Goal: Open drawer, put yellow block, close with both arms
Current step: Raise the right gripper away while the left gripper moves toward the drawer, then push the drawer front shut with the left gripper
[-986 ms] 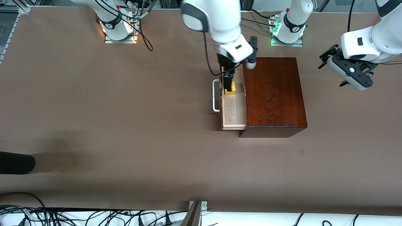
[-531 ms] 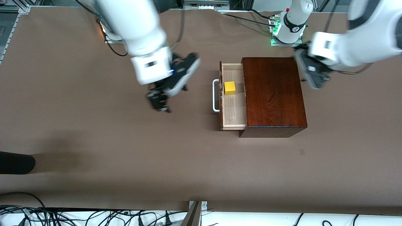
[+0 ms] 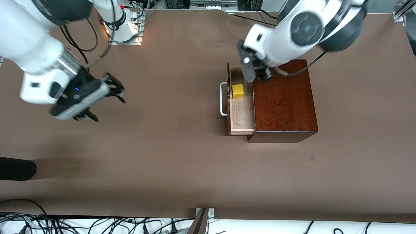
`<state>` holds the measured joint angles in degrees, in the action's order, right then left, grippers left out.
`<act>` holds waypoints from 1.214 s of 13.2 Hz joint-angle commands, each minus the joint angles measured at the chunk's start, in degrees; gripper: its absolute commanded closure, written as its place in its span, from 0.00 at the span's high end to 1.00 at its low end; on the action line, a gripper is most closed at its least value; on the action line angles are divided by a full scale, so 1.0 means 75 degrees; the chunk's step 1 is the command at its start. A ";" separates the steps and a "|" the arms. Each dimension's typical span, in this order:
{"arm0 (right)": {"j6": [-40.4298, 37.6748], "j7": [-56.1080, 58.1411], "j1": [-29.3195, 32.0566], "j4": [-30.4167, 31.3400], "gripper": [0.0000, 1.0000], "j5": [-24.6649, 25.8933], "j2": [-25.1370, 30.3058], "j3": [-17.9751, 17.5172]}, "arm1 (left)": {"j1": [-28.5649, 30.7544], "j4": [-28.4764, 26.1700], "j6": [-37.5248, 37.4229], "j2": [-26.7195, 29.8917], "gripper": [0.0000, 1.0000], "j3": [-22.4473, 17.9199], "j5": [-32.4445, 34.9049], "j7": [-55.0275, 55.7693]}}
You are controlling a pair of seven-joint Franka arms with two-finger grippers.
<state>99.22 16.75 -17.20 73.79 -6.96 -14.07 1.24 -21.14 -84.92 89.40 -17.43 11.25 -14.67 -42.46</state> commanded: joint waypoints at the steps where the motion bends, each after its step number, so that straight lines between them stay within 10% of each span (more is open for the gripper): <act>1: 0.0095 -0.0567 0.0219 0.1946 1.00 0.0002 0.1335 0.0185 | -0.0121 0.0576 0.0977 -0.1305 1.00 0.0514 -0.0061 -0.0933; 6: 0.0107 -0.1354 0.0324 0.3028 1.00 0.0588 0.1630 0.0830 | -0.1830 0.0483 0.3206 -0.2421 1.00 0.0493 0.1714 -0.0924; 16: -0.0362 -0.1331 0.1426 0.2747 1.00 0.0670 0.1676 0.0151 | -0.1868 0.0389 0.2506 -0.2714 1.00 0.0434 0.4098 0.0107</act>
<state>97.95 7.71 -7.79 94.70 -2.94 -2.29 3.69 -34.97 -82.20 107.83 -36.47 14.46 12.65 -42.93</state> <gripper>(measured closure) 0.000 0.000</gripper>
